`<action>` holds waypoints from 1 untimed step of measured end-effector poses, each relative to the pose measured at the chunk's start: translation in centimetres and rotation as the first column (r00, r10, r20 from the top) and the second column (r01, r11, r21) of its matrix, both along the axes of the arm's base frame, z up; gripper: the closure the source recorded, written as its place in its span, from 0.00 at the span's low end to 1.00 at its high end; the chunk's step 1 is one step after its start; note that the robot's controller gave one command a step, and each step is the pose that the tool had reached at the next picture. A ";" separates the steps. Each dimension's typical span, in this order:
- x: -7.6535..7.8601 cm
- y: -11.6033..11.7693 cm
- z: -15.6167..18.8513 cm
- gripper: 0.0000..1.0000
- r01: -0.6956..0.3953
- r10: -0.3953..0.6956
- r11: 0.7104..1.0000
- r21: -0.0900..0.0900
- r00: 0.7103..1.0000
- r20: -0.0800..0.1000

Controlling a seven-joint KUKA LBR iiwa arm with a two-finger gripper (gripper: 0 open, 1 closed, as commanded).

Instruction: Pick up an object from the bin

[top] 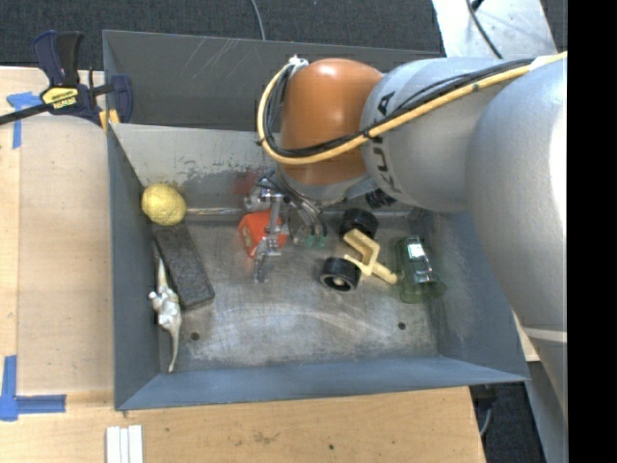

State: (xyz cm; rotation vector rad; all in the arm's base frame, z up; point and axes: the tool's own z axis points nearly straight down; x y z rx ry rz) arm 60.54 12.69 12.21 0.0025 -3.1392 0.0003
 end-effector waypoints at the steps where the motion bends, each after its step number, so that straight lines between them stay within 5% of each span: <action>1: 1.0 -3.1 0.1 0.00 -0.066 0.066 0.998 0.001 0.998 0.006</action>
Offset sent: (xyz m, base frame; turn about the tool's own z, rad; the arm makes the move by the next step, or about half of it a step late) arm 0.0211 -0.0513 -0.0521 -0.3716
